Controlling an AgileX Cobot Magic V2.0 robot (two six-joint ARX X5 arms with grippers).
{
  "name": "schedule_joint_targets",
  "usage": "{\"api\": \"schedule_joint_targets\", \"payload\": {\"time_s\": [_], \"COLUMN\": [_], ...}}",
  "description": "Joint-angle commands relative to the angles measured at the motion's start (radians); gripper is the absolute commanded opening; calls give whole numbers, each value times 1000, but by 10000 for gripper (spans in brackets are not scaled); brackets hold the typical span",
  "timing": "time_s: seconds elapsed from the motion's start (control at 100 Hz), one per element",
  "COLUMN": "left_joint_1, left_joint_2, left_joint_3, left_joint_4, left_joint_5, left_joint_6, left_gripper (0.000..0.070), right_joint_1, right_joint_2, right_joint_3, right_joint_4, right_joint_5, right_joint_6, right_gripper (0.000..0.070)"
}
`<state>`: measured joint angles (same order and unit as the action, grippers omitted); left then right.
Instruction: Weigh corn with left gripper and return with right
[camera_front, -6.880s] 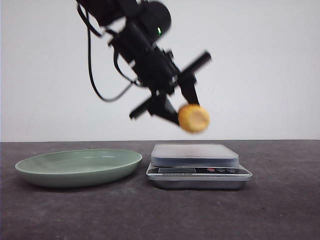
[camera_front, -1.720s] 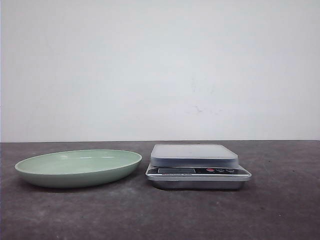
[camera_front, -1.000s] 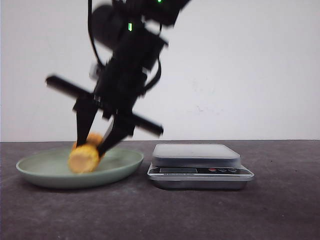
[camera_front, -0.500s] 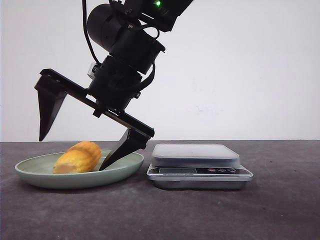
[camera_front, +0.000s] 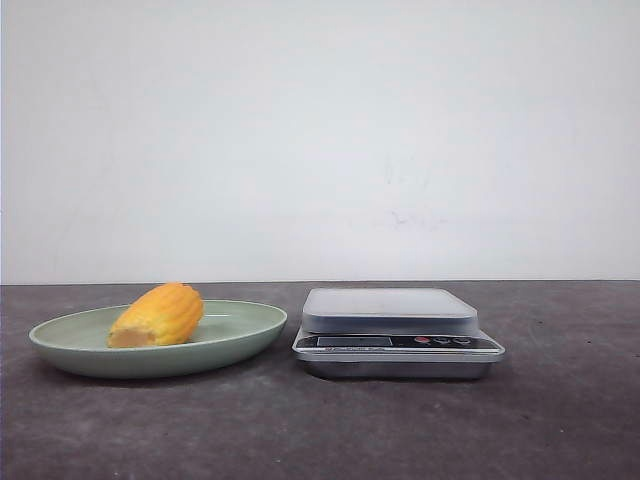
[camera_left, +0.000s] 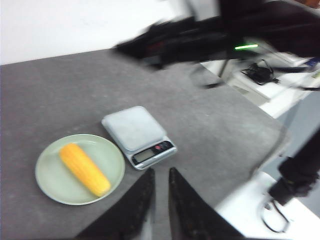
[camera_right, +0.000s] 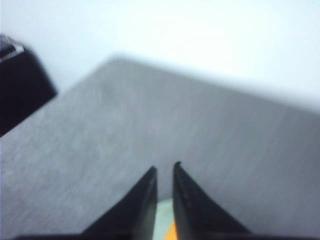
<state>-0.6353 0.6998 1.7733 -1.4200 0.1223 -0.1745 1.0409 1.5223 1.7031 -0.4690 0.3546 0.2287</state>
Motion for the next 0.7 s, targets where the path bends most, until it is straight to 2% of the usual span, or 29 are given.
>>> {"api": "schedule_joint_targets", "payload": {"time_s": [0.0, 0.07, 0.17, 0.22, 0.29, 0.36, 0.56, 0.69], "left_joint_1": [-6, -6, -6, -6, -6, -6, -6, -6], "left_joint_2": [5, 5, 4, 4, 4, 4, 4, 4], "left_joint_3": [17, 17, 17, 17, 17, 17, 17, 17], "left_joint_4": [-27, -27, -27, -27, -27, -27, -26, -23], "left_joint_5": [-31, -58, -99, -105, -105, -105, -103, -104], "left_joint_6": [8, 9, 9, 9, 9, 8, -19, -18], "left_gripper": [10, 10, 10, 10, 10, 10, 11, 11], "right_joint_1": [81, 162, 283, 335, 388, 415, 423, 423], "right_joint_2": [-43, -110, -197, -241, -304, -356, -423, -427], "right_joint_3": [15, 11, -37, -83, -156, -222, -271, -271], "right_joint_4": [-11, -8, 61, 108, 149, 152, -11, -28], "right_joint_5": [81, 131, 306, 354, 362, 361, 360, 360], "right_joint_6": [-229, -296, -379, -437, -502, -524, -465, -465], "right_gripper": [12, 10, 10, 10, 9, 9, 10, 10]}}
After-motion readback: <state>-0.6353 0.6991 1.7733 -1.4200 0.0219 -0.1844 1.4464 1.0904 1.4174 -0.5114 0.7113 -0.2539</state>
